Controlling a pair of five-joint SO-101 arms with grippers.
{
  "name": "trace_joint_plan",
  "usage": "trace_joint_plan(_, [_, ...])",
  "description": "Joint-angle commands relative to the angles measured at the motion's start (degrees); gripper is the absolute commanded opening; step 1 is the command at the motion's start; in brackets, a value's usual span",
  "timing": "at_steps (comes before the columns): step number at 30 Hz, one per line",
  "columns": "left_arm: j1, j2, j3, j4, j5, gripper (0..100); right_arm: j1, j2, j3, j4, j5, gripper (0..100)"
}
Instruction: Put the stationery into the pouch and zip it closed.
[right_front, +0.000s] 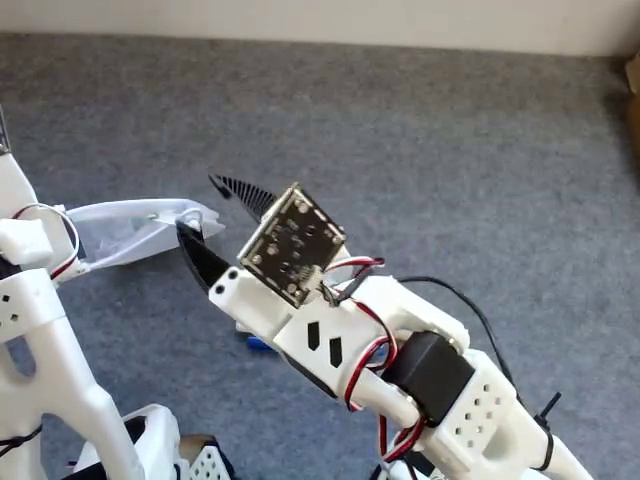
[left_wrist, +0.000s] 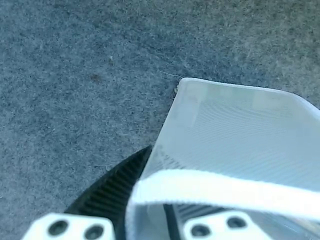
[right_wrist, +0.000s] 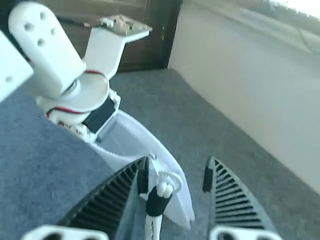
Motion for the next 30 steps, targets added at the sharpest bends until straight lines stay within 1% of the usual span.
trace_joint_plan(1, [0.8, 1.8, 1.8, -1.0, 0.6, 1, 0.5, -2.0, -3.7, 6.5, 0.7, 17.0])
trace_joint_plan(6, [0.8, 1.8, 1.8, -1.0, 0.6, 1, 2.8, -2.0, -3.7, 17.1, 0.7, 17.0])
trace_joint_plan(9, [0.8, 1.8, 1.8, -1.0, 0.6, 1, 3.9, -2.0, -2.2, 20.4, 0.6, 17.0])
trace_joint_plan(17, [0.8, 1.8, 1.8, -1.0, 0.6, 1, 3.9, -2.0, 8.0, 17.9, 0.7, 17.0])
trace_joint_plan(24, [0.8, 1.8, 1.9, -0.7, 0.6, 1, 3.9, -1.5, 11.6, 17.7, 1.0, 17.0])
trace_joint_plan(27, [0.8, 1.8, 1.9, -0.9, 0.6, 1, 3.7, -1.5, 14.3, 17.6, 4.3, 17.0])
trace_joint_plan(30, [0.8, 1.8, 1.9, -0.9, 0.6, 1, 3.7, -1.5, 17.8, 15.3, 5.6, 17.0])
